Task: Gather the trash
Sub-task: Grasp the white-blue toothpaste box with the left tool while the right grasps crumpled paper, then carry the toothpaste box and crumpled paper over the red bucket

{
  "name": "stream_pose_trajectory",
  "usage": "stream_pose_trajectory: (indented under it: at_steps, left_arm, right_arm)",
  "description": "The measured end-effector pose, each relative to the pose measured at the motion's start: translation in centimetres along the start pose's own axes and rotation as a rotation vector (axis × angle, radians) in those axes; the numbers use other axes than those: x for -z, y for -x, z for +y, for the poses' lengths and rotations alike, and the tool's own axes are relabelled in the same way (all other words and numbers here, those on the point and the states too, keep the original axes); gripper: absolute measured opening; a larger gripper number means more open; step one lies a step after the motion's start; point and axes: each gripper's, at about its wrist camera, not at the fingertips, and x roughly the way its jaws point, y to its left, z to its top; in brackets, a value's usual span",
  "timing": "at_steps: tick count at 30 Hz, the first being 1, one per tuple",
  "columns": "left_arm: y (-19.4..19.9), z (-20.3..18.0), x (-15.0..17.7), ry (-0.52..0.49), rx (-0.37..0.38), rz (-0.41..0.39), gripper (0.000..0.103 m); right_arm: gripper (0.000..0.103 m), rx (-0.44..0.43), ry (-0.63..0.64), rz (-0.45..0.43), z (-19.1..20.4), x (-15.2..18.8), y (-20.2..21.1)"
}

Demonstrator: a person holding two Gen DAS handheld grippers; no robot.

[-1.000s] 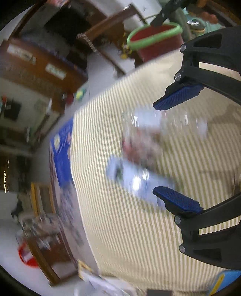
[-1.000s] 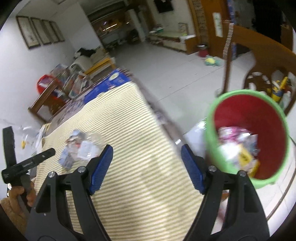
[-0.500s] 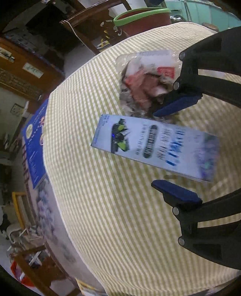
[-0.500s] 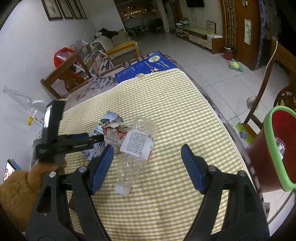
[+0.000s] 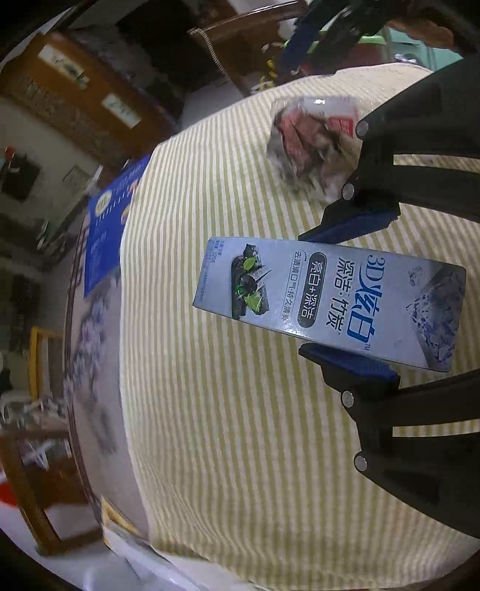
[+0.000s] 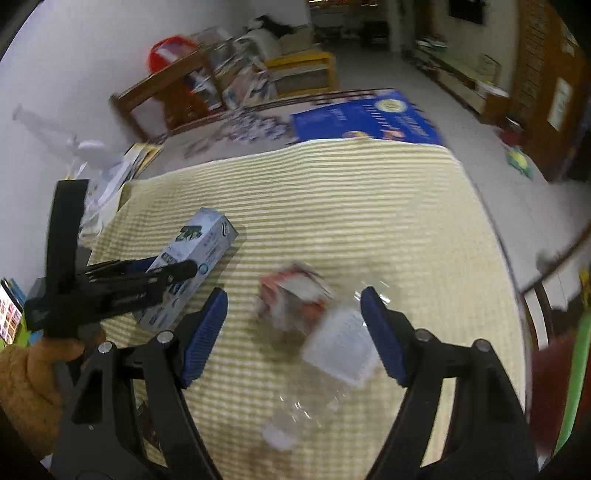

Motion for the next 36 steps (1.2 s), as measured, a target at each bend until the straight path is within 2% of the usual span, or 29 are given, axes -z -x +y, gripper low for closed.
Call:
stream_pose_trajectory:
  at_steps: [3,7,8,9,12,15,17,18,19,20,21,23,29,36]
  left_arm:
    - [-0.6,1.2,0.2,0.02,-0.022,0.019,0.052]
    - [-0.9,2.0,0.6,0.037,-0.026,0.034,0.052]
    - [-1.0,2.1,0.6,0.038,-0.026,0.034,0.054]
    - [-1.0,2.1,0.6,0.04,-0.029,0.032,0.061]
    - [-1.2,2.2,0.4,0.046,-0.031,0.021,0.07]
    - [-1.2,2.2,0.1,0.052,-0.027,0.011,0.072]
    - [-1.4,2.0,0.0,0.048,-0.028,0.01,0.072]
    - [-1.5,1.9,-0.1,0.045,-0.028,0.009,0.069]
    - [-1.6,1.8,-0.2,0.042,-0.034,0.008,0.066]
    - [-1.5,1.7,-0.1,0.038,-0.034,0.011,0.05]
    - [-1.5,1.6,-0.1,0.036,-0.037,0.012,0.049]
    - [-1.3,1.4,0.0,0.034,-0.033,0.011,0.049]
    - [1.3,-0.4,0.4,-0.008,-0.019,-0.045,0.049]
    - [5.2,-4.2,0.8,-0.075,0.027,-0.113,0.049]
  right_arm:
    - [0.059,-0.028,0.038,0.049,1.0,-0.6,-2.4]
    - [0.059,-0.013,0.053,0.108,1.0,-0.8,-4.5]
    - [0.059,-0.002,0.057,0.119,1.0,-0.8,-4.9]
    - [0.059,0.012,0.063,0.129,0.9,-0.8,-5.2]
    - [0.066,0.04,0.071,0.153,0.4,-0.5,-5.5]
    - [0.076,0.049,0.08,0.182,0.4,-0.3,-6.0]
    - [0.077,0.076,0.108,0.196,0.6,0.0,-6.3]
    - [0.075,0.082,0.119,0.197,0.8,0.2,-6.3]
    - [0.06,0.09,0.128,0.195,0.9,0.4,-6.2]
    - [0.052,0.116,0.14,0.189,0.9,0.4,-6.0]
    - [0.042,0.123,0.139,0.183,0.8,0.4,-5.7]
    - [0.035,0.088,0.094,0.177,0.1,0.2,-5.1]
    - [0.032,0.057,0.044,0.065,0.0,0.5,-0.6]
    - [0.032,0.061,-0.006,-0.112,-0.1,1.3,6.4]
